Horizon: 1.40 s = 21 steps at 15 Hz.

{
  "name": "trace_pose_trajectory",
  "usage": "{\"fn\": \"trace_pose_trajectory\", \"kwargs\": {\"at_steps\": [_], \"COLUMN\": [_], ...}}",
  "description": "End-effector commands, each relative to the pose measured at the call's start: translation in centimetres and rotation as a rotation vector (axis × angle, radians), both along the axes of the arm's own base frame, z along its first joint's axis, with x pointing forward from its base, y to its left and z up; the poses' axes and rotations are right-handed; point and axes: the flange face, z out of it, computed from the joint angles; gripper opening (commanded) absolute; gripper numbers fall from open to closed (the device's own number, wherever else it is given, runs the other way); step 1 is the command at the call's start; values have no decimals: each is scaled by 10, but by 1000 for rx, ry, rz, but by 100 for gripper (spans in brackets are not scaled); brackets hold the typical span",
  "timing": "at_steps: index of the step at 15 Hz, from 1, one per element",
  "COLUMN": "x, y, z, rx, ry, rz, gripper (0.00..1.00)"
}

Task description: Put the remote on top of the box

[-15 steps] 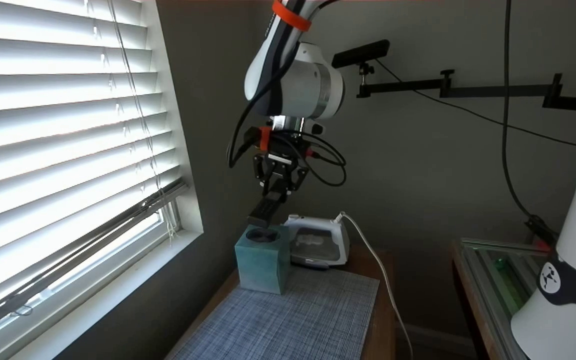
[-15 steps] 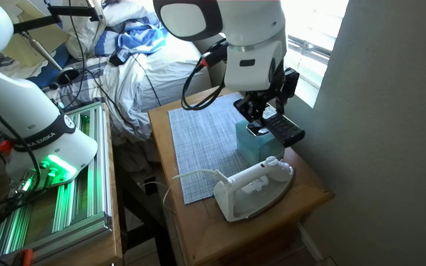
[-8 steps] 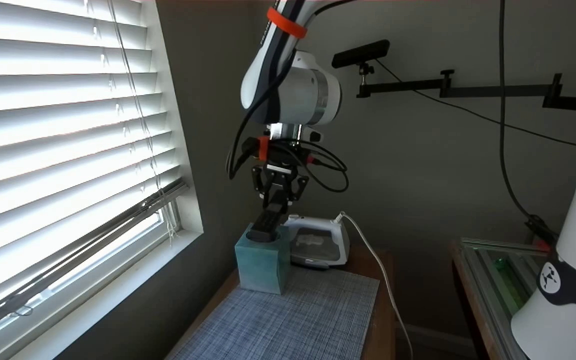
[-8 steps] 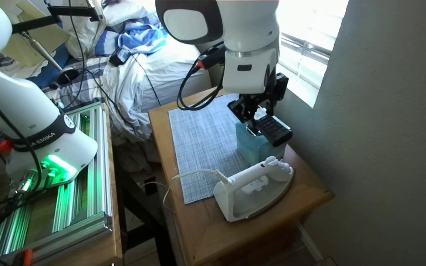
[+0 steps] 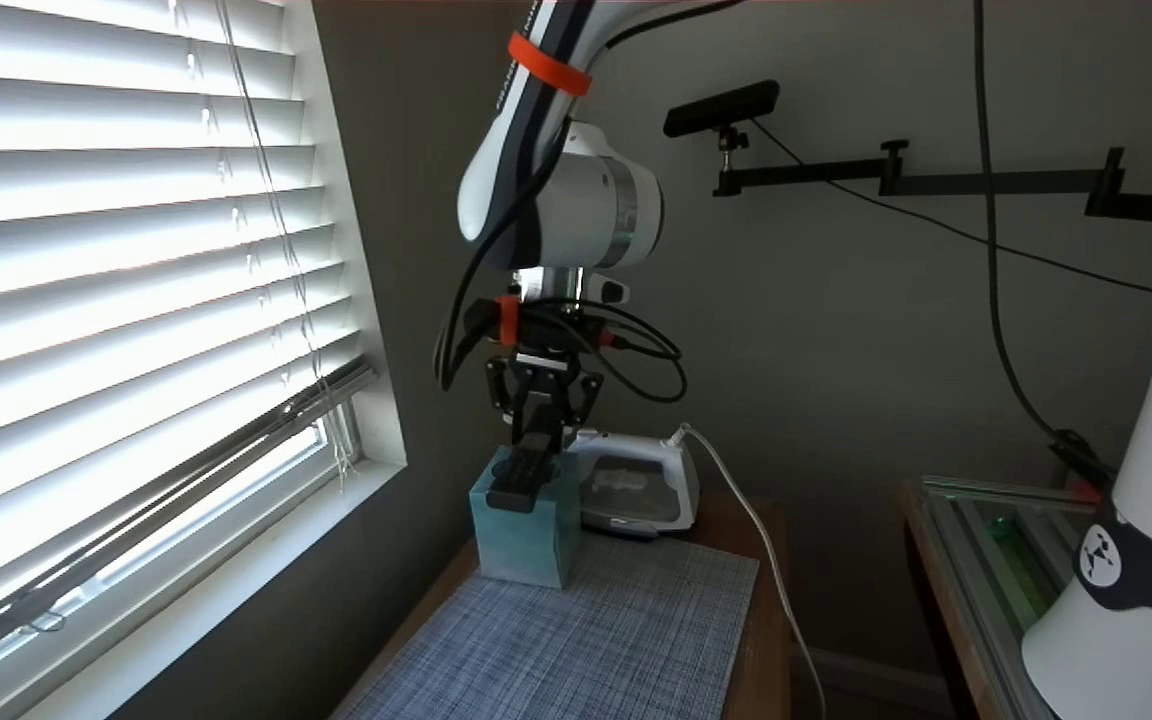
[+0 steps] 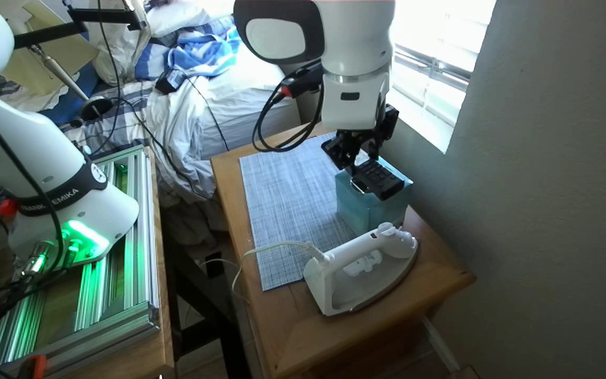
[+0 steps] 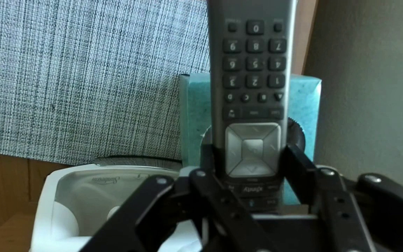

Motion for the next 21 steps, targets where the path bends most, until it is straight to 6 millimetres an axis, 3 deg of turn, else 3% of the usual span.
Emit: {"fn": "trace_pose_trajectory", "kwargs": {"at_steps": [1, 6, 11, 21], "x": [20, 40, 52, 44], "y": [8, 8, -3, -25], "z": [-10, -24, -27, -14], "rx": [-23, -57, -76, 41], "ry": [-12, -15, -4, 77], "rz": [4, -5, -11, -90], "gripper": [28, 28, 28, 28]}}
